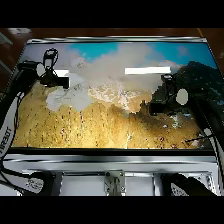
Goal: Fold the shirts.
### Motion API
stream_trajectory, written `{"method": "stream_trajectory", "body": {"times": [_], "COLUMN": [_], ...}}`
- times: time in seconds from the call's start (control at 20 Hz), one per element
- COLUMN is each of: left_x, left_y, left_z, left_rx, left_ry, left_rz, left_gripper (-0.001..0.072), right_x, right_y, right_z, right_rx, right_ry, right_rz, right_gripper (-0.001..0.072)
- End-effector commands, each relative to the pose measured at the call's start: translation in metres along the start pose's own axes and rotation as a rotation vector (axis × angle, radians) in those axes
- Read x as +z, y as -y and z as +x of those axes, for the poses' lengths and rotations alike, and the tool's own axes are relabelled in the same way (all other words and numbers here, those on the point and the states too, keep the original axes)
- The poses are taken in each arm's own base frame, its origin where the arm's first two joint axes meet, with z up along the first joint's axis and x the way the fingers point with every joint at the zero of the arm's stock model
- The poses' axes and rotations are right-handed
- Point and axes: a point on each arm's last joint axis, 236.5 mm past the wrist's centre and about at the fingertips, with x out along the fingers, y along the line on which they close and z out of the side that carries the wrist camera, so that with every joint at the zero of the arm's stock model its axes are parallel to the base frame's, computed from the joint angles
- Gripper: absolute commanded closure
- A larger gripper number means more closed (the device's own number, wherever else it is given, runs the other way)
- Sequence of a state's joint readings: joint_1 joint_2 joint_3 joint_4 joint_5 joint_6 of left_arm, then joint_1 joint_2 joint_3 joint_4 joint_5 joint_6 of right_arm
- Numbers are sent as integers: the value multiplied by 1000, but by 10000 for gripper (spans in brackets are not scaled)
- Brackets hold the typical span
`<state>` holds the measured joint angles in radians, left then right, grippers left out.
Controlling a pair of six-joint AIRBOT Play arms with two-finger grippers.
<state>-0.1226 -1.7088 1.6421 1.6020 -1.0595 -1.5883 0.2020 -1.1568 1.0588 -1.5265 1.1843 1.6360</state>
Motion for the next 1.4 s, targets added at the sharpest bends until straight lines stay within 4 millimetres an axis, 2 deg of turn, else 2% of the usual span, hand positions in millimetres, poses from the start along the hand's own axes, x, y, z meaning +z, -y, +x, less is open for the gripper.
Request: {"method": "stream_trajectory", "body": {"times": [0.0, 0.15, 0.35, 0.4, 0.45, 0.5, 0.6, 0.7, 0.75, 0.8, 0.85, 0.95, 1.05, 1.15, 1.25, 1.35], "left_x": [-5, -12, -24, -24, -25, -27, -22, 9, 31, 48, 63, 78, 78, 66, 47, 25], "left_y": [-10, -6, 15, 14, 14, 14, 15, 16, 18, 21, 27, 47, 72, 99, 128, 160], "left_z": [57, 82, 95, 96, 96, 93, 78, 41, 11, -23, -65, -153, -238, -304, -339, -346], "left_rx": [-52, -77, -166, -166, -166, -168, -174, -172, -170, -166, -166, -176, -200, -245, -305, -368], "left_ry": [-144, -186, -223, -226, -229, -240, -251, -171, -89, -11, 70, 223, 367, 473, 510, 487], "left_rz": [8, 26, 44, 41, 38, 40, 53, 67, 75, 86, 103, 146, 200, 229, 253, 283], "left_gripper": [-13, -13, -11, 58, 279, 658, 669, 670, 670, 670, 670, 670, 670, 670, 670, 670], "right_x": [4, 4, 4, 4, 4, 4, 4, 4, 4, 4, 4, 4, 1, -6, -17, -28], "right_y": [-2, -2, -2, -2, -2, -2, -2, -2, -2, -2, -2, -2, -3, -6, -6, -5], "right_z": [0, 0, 0, 0, 0, 0, 0, 0, 0, 0, 0, 0, 0, 0, -1, -4], "right_rx": [7, 7, 8, 9, 8, 8, 8, 6, 7, 8, 7, 8, 12, 23, 22, 19], "right_ry": [17, 17, 17, 18, 18, 18, 17, 18, 17, 17, 17, 16, 6, -24, -70, -113], "right_rz": [3, 4, 14, 17, 22, 24, 26, 25, 26, 26, 26, 26, 28, 32, 33, 26], "right_gripper": [30, 29, 30, 30, 30, 30, 30, 30, 30, 30, 30, 30, 30, 30, 30, 30]}}
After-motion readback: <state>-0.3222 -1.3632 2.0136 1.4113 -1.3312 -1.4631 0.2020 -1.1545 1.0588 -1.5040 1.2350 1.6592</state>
